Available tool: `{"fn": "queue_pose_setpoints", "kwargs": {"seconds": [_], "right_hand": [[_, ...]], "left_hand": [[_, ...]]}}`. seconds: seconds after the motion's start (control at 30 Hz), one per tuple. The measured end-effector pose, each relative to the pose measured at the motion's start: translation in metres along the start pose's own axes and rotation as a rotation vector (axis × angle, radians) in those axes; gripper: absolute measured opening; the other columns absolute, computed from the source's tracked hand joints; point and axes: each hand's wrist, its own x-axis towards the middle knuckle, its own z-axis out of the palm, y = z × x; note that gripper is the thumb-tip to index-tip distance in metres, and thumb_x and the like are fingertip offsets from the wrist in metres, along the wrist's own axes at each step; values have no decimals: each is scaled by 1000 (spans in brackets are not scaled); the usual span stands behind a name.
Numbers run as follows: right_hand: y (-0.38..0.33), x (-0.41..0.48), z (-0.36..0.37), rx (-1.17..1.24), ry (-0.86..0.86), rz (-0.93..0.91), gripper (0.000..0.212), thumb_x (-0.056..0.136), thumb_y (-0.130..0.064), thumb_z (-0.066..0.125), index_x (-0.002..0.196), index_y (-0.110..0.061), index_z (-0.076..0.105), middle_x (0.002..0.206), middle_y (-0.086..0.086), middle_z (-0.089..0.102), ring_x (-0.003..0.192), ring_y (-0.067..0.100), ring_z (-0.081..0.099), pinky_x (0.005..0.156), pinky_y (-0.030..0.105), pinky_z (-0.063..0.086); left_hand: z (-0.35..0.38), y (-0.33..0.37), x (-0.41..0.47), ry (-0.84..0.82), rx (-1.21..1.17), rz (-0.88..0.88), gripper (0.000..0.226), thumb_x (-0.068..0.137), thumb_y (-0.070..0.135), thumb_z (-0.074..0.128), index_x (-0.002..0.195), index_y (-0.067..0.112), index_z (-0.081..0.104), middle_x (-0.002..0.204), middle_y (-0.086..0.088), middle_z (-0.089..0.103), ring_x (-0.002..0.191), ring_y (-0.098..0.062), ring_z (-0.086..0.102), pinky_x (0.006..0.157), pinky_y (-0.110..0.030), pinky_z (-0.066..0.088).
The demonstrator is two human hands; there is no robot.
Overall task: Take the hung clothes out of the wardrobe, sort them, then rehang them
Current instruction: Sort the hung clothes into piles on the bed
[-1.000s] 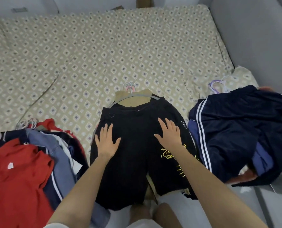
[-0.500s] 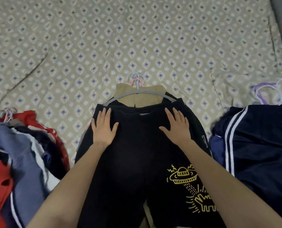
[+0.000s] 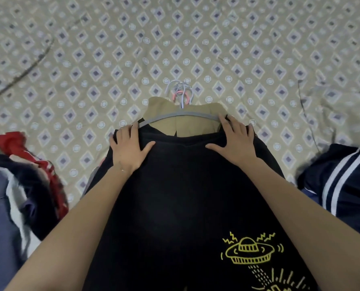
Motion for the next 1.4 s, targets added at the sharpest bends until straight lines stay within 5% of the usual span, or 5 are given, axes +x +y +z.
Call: {"fn": "queue_pose_setpoints", "kwargs": {"seconds": [0.3,0.43,0.53,0.77,1.4], "right_hand": [[1,-27,-33,108,94,-44,79,84,-66,58,147,-23,38,129,8,49,119,29,45,107,43,35],[1,-48,-75,264,48,-62,33,92,-59,50,93,-29,63,87,-1,55,87,23,51,68,26,38],[-10,-73,-111,354,49,-75,42,92,-59,43,60,-32,37,61,-8,41,63,17,43,52,22,26],[-31,-166,-167,196,-49,-87,62,94,-64,33,73,-12,58,70,2,56,65,18,53,62,40,47],[-105,-473,-217,195,89,8,59,90,-68,45,70,-12,50,63,1,53,64,21,54,59,37,42]], "left_hand": [[-41,-4,-31,113,-109,-20,34,105,33,41,100,5,60,100,-13,54,95,-34,50,90,-46,38],[-78,-1,-65,113,-169,40,30,104,32,46,93,9,61,93,-4,51,90,-27,50,83,-39,33],[-115,5,-98,108,-216,62,27,103,33,48,97,12,65,90,0,54,86,-23,52,76,-36,36],[-192,12,-187,47,-266,116,22,101,31,51,89,19,65,82,6,55,82,-18,54,67,-32,36],[-268,-39,-457,186,-409,263,10,97,32,60,94,23,64,86,8,61,78,-13,55,63,-31,39]]}}
